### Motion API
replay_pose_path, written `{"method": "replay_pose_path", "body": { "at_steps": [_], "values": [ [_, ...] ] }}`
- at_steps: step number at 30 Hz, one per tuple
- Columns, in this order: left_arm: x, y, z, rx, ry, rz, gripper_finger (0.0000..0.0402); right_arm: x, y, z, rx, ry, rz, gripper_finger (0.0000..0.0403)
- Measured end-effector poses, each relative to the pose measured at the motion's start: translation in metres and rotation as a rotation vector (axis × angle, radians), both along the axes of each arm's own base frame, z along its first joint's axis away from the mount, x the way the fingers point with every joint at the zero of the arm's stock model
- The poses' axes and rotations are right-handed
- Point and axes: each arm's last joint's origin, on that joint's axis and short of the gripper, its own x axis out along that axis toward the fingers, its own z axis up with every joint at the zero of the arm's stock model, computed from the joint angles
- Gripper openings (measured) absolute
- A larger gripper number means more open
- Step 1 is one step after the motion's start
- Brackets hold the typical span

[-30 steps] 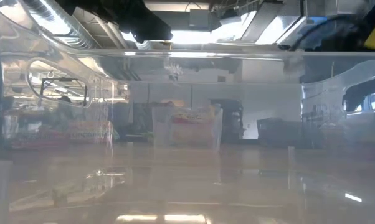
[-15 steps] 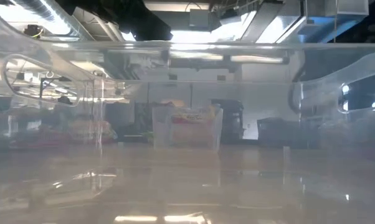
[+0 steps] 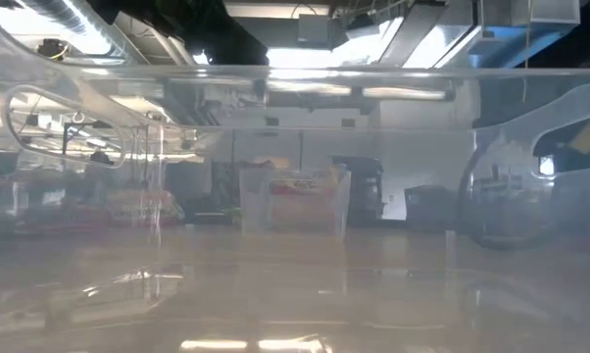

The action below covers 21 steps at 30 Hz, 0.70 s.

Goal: Sort Maruchan noodles
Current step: Put the middle blue noodle pack into the top transparent bin

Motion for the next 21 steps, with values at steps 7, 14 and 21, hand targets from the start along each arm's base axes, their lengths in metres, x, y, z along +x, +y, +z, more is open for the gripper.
{"method": "replay_pose_path", "body": {
  "at_steps": [7,14,21],
  "values": [
    [0.000,0.000,0.000,-0.001,-0.001,0.000,0.0169,-0.002,-0.001,0.007,-0.017,0.017,-0.015,0.0042],
    [0.000,0.000,0.000,-0.001,-0.002,0.000,0.0169,0.003,0.001,0.044,0.001,-0.088,-0.004,0.0046],
    [0.000,0.000,0.000,-0.006,-0.002,0.002,0.0169,-0.007,-0.009,0.102,0.109,-0.332,0.005,0.0036]
  ]
}}
